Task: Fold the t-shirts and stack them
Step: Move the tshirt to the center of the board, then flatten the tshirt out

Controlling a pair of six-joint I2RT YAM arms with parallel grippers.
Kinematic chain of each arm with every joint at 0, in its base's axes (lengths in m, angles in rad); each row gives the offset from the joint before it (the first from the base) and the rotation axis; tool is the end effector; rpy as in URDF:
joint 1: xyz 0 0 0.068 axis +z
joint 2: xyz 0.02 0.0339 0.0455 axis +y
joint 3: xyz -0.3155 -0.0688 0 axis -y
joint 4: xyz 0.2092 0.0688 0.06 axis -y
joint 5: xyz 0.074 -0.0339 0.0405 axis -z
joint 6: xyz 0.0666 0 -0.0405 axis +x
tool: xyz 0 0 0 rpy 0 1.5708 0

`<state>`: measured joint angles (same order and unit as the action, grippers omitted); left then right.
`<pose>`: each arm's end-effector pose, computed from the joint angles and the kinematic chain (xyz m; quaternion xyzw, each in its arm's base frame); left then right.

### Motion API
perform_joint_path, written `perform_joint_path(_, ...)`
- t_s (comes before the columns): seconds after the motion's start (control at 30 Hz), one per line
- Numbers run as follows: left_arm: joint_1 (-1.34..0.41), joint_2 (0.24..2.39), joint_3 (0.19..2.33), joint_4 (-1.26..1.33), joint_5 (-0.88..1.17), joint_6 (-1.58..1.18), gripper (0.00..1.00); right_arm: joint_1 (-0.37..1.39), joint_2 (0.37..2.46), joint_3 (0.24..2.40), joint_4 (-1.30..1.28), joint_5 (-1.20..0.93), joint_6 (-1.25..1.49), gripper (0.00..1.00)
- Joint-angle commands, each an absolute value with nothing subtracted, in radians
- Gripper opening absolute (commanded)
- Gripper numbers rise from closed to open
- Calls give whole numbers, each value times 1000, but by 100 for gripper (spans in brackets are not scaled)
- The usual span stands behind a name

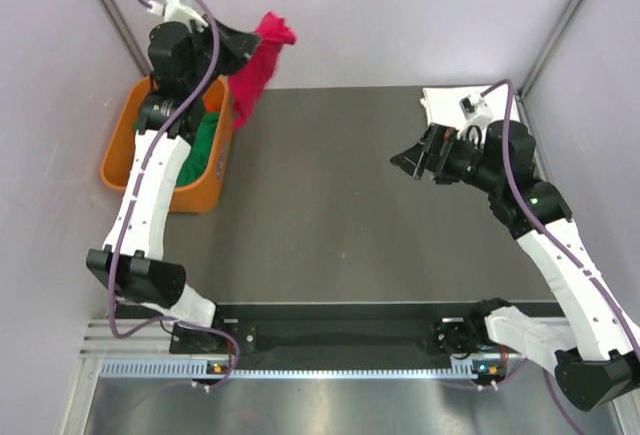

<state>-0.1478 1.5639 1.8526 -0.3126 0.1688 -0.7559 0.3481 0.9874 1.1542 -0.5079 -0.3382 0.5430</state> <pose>0.3355 -0.0613 0.5427 -0.1573 0.6979 -0.3582 0.5999 0.1537 0.0793 0.4249 -0.0183 0.8108 0.3691 0.4538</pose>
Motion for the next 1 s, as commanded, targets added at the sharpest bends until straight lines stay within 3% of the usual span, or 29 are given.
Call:
perform_joint_path(0.0,-254,1461,1827,-170,361,-753,0,341,962,1204,-503,-253,548,99)
perform_joint_path(0.1,-310,1379,1587,-65,524,-817,2,341,969,1192,-528,-215,548,100)
perform_joint_path(0.17,-360,1336,1393,-32,624,-804,22,339,973,1177,-549,-189,552,100)
perform_joint_path(0.2,-374,1330,1344,-64,649,-755,43,339,973,1152,-557,-166,555,100)
perform_joint_path(0.33,-396,1280,1102,-288,535,-585,65,339,983,1074,-563,-132,568,100)
perform_joint_path(0.5,-397,1298,1011,-460,325,-459,66,334,1051,985,-534,-54,621,93)
perform_joint_path(0.83,-400,1659,1179,-295,454,-514,68,175,1415,996,-393,-101,580,58)
perform_joint_path(0.97,-416,1779,1226,-219,471,-538,68,130,1518,942,-295,-170,598,58)
